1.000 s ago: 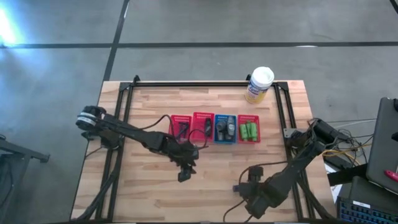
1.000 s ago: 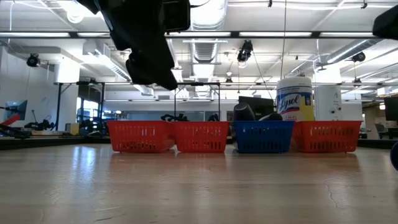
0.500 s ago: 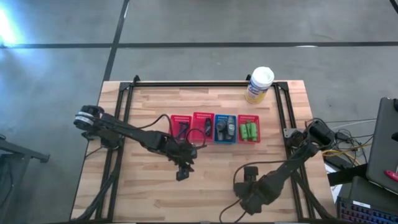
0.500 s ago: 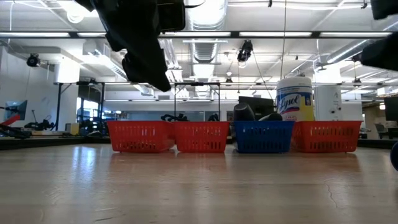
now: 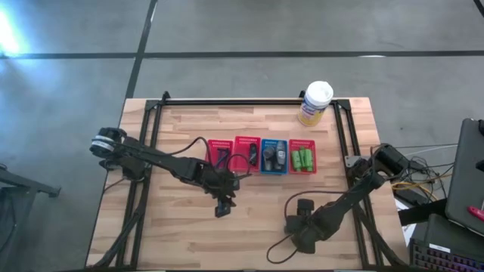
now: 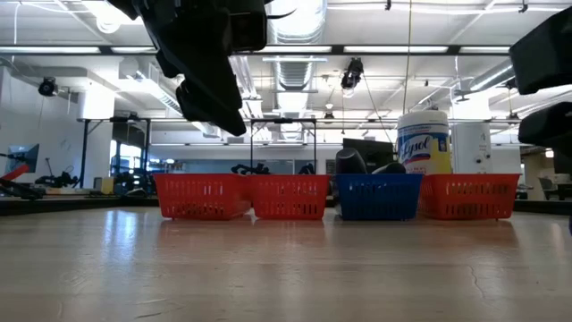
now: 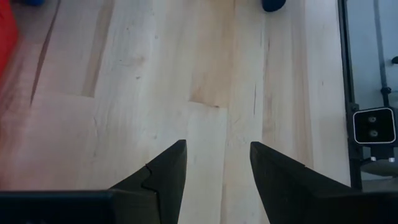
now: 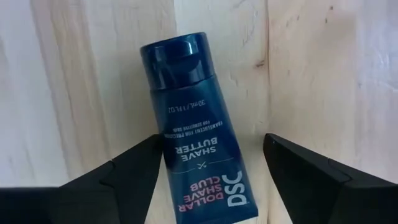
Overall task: Pick & Place Travel size toiletries
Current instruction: Put the blue shave cream into the middle red bin
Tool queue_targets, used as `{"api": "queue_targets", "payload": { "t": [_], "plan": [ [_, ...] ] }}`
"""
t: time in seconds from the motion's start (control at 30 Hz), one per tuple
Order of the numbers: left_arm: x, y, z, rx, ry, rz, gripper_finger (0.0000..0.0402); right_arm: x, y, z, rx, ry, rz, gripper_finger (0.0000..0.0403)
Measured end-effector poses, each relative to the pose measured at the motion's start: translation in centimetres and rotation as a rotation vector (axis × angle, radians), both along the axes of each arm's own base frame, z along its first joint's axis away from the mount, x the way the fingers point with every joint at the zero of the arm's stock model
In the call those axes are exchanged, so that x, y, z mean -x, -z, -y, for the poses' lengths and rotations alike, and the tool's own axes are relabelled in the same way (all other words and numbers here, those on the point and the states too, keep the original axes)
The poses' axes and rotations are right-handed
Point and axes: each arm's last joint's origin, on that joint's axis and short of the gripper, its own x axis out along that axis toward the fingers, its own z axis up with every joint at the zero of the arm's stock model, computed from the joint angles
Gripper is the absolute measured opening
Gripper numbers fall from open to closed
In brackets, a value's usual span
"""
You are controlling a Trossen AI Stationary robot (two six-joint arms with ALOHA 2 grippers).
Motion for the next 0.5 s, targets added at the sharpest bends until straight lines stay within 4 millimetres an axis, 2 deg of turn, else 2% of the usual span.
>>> {"api": "queue_targets", "payload": {
  "t": [0.1, 0.2, 0.5],
  "plan": [
    [0.0, 0.0, -0.2, 0.004, -0.012, -0.002, 0.0181, 0.0, 0.3, 0.0, -0.043, -0.015, 0.003, 0.0278],
    [-0.1, 0.0, -0.4, 0.002, -0.019, -0.001, 0.0181, 0.0, 0.2, -0.2, -0.055, -0.016, 0.016, 0.0254],
    [-0.4, -0.3, -0.6, -0.059, 0.027, 0.05, 0.0181, -0.2, -0.7, -0.1, -0.111, -0.012, 0.053, 0.0128]
  ]
}}
